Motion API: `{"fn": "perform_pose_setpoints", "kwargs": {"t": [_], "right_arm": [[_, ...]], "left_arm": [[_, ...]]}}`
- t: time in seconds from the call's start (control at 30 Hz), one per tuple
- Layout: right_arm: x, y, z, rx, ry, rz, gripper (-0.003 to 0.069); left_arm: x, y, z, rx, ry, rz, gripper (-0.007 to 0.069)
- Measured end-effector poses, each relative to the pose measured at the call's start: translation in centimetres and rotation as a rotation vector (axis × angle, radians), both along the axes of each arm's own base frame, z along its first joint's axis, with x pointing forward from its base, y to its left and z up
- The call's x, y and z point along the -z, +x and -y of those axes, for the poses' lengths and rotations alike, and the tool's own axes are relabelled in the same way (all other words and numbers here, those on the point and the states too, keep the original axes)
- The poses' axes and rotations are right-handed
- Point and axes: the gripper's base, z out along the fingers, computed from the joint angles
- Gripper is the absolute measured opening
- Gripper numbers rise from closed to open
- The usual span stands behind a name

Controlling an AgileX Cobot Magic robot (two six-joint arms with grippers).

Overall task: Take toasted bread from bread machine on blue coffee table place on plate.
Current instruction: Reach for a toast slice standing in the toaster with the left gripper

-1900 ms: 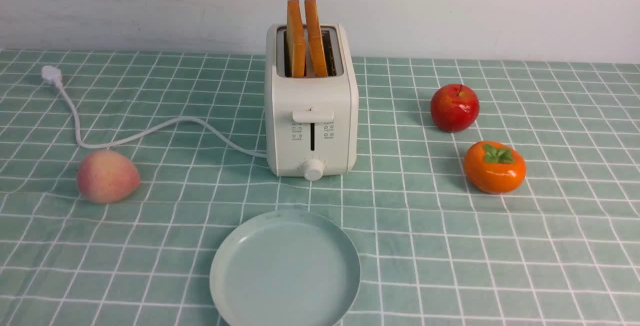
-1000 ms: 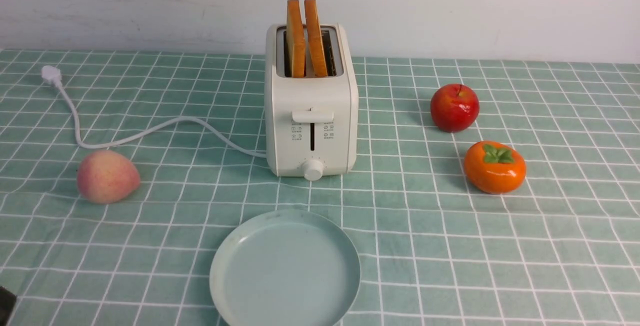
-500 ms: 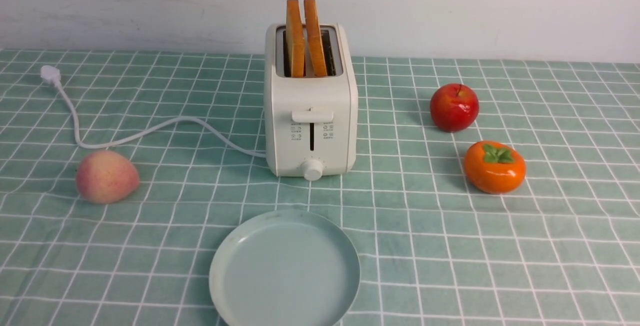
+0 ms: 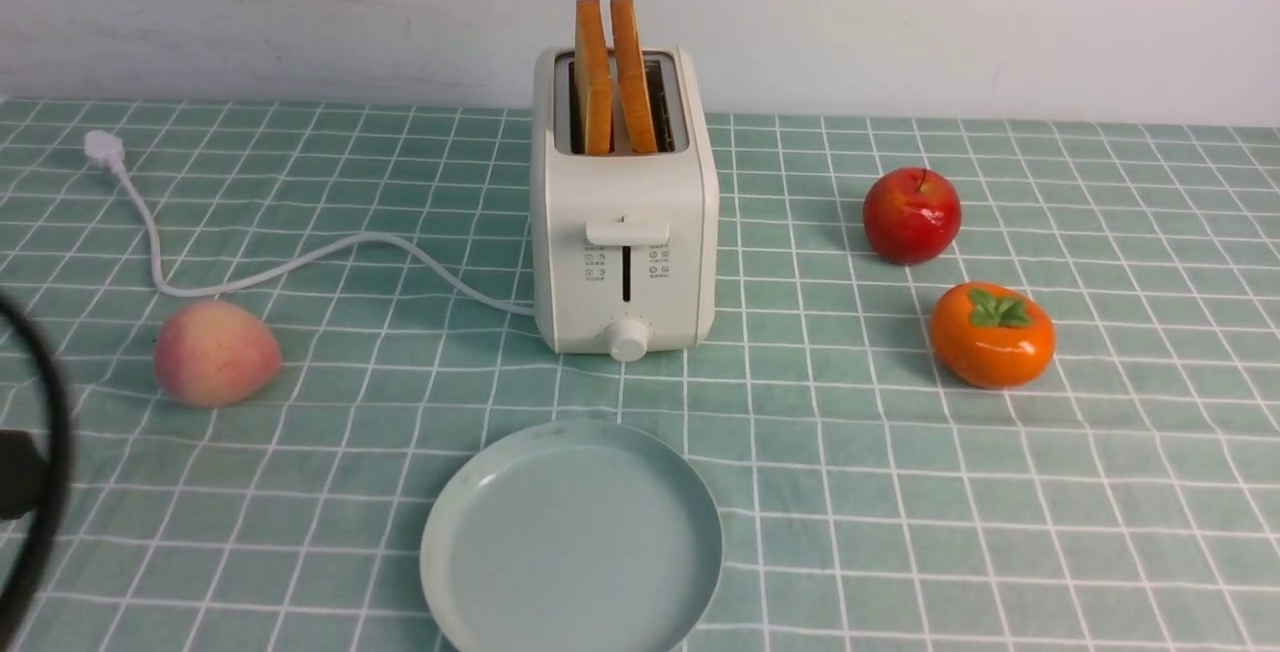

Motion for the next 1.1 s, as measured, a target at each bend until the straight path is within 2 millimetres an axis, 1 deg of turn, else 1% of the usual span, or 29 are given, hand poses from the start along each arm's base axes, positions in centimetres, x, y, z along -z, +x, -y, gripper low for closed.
{"fn": "perform_pose_setpoints", "kwargs": {"t": [0.03,0.07,0.1,0.13,0.17,0.2,0.23,0.27,0.3,0.4,0.5,0.53,0.6,0.63,0.67,0.7,0.73,0.77,0.8,0.83,0.87,0.93,0.97,1.03,1.1], "right_arm": [[-2.1,-0.6,-0.4,-0.046,-0.101,0.006,0.0214],[-4.1,-1.1,-0.7,-0.090,-0.191,-0.002,0.0184],[-4.0,-0.9,-0.7,-0.090,-0.203,-0.008,0.0178],[-5.3,-1.0,-0.9,-0.125,-0.269,-0.033,0.0149],[-7.2,-0.6,-1.3,-0.199,-0.383,-0.117,0.0092],[-8.0,-0.1,-1.5,-0.248,-0.439,-0.177,0.0054],[-8.2,-0.3,-1.6,-0.255,-0.442,-0.179,0.0045],[-8.9,0.9,-1.8,-0.339,-0.525,-0.287,-0.0001],[-9.3,1.5,-1.9,-0.387,-0.563,-0.339,-0.0013],[-9.7,3.1,-2.1,-0.486,-0.637,-0.425,-0.0017],[-9.8,4.1,-2.3,-0.528,-0.637,-0.445,-0.0014],[-9.8,4.2,-2.4,-0.533,-0.629,-0.445,-0.0014],[-9.8,4.3,-2.5,-0.538,-0.620,-0.439,-0.0013],[-9.9,4.4,-2.5,-0.542,-0.607,-0.431,-0.0010],[-9.9,4.4,-2.6,-0.542,-0.605,-0.429,-0.0010],[-9.9,4.4,-2.6,-0.544,-0.602,-0.425,-0.0008],[-9.9,4.4,-2.6,-0.544,-0.601,-0.424,-0.0008],[-10.0,4.4,-2.6,-0.543,-0.601,-0.423,-0.0008],[-10.0,4.4,-2.6,-0.542,-0.601,-0.422,-0.0006],[-10.0,4.4,-2.6,-0.542,-0.601,-0.422,-0.0006],[-10.0,4.4,-2.6,-0.542,-0.601,-0.422,-0.0004],[-10.0,4.4,-2.6,-0.542,-0.601,-0.422,-0.0004],[-10.0,4.4,-2.6,-0.542,-0.601,-0.422,-0.0002],[-10.0,4.4,-2.6,-0.542,-0.601,-0.422,-0.0001],[-10.0,4.4,-2.6,-0.542,-0.601,-0.422,-0.0001]], "left_arm": [[-0.5,1.9,0.3,0.046,0.033,-0.052,-0.0014],[-0.9,3.4,0.5,0.084,0.066,-0.073,-0.0014],[-0.9,3.7,0.5,0.089,0.070,-0.076,-0.0014],[-1.2,4.9,0.7,0.107,0.084,-0.085,-0.0014],[-1.8,7.0,0.9,0.122,0.092,-0.086,-0.0014],[-2.2,8.2,1.0,0.126,0.090,-0.087,-0.0014],[-2.3,8.5,1.1,0.128,0.090,-0.087,-0.0014],[-3.2,10.5,1.3,0.137,0.080,-0.081,-0.0014],[-3.8,11.5,1.6,0.149,0.077,-0.074,-0.0014],[-5.1,14.0,3.0,0.209,0.087,-0.049,-0.0014],[-5.8,16.6,5.9,0.298,0.099,-0.036,-0.0014],[-5.8,17.7,6.7,0.319,0.109,-0.031,-0.0014],[-5.8,18.7,8.0,0.349,0.122,-0.024,-0.0014],[-5.5,20.9,9.8,0.381,0.150,-0.013,-0.0014],[-5.6,20.8,9.9,0.383,0.149,-0.009,-0.0014],[-5.2,22.6,11.1,0.397,0.168,0.003,-0.0014],[-5.1,22.7,11.2,0.399,0.171,0.003,-0.0014],[-4.6,24.5,12.3,0.406,0.189,0.019,-0.0014],[-4.1,25.4,12.8,0.408,0.197,0.021,-0.0014],[-4.1,25.8,13.0,0.407,0.199,0.031,-0.0014],[-3.4,27.3,13.5,0.398,0.211,0.049,-0.0013],[-3.1,28.5,13.9,0.389,0.221,0.078,-0.0002],[-2.6,29.4,14.1,0.385,0.229,0.087,0.0013],[-2.0,30.5,14.5,0.378,0.236,0.100,0.0051],[-1.2,31.5,14.8,0.371,0.240,0.114,0.0120]]}}
